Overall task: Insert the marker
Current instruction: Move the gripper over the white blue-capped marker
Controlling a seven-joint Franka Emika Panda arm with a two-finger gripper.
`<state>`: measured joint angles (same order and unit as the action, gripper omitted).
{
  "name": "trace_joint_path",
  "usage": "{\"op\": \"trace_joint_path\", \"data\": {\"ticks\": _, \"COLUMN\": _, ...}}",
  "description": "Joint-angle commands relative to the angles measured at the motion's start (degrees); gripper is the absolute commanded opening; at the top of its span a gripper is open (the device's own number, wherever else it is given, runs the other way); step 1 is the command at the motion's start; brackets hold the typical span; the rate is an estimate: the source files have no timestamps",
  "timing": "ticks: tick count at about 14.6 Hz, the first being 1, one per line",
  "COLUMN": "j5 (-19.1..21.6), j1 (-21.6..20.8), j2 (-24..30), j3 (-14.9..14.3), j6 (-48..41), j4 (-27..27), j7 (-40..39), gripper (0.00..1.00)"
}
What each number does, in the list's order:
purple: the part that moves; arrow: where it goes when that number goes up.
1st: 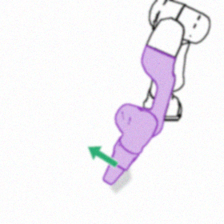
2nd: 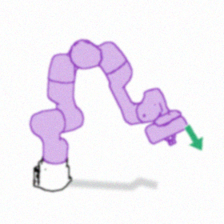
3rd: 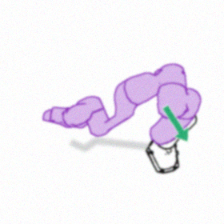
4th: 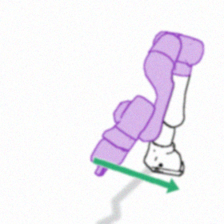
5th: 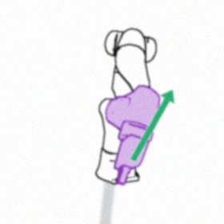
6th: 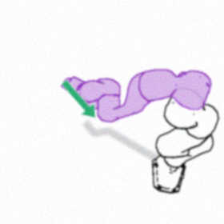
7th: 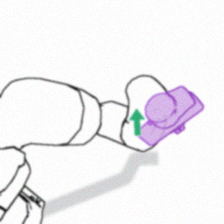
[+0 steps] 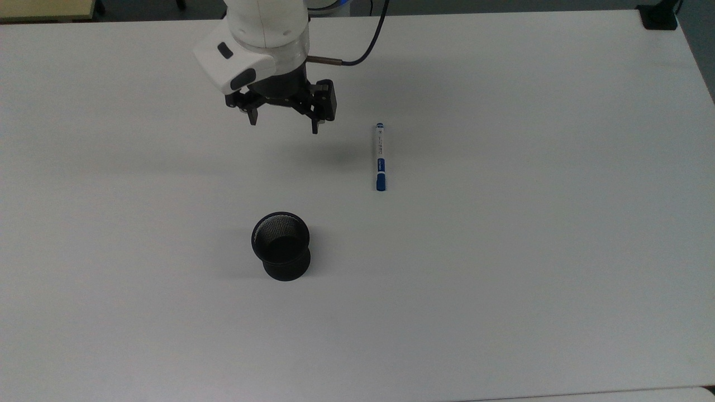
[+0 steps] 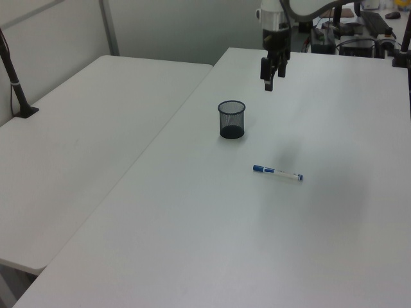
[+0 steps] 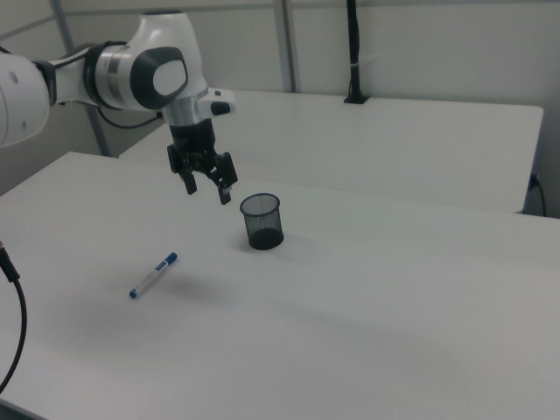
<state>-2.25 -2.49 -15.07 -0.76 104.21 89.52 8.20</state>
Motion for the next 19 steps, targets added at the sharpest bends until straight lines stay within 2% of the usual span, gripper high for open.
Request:
{"op": "trace_joint_path", "data": {"ticks": 1, "j5": 0.9, "j1": -0.8, "j2": -0.7, "j3": 0.3, "j6": 1.5, "j4": 1.0, "j7": -0.5, "gripper": 1.00}}
{"op": "trace_joint_path", "data": {"ticks": 10, "j5": 1.6, "j1": -1.6, "j2": -4.6, "j3": 0.4, "j6": 1.6, "j4": 1.0, "j7": -2.3, "gripper": 1.00}}
{"op": "trace_joint_path", "data": {"ticks": 19, "j5": 5.2, "j1": -8.8, "j2": -10.8, "j3": 0.4, "j6": 4.9, "j4": -0.1, "j7": 1.3, "gripper": 0.97}}
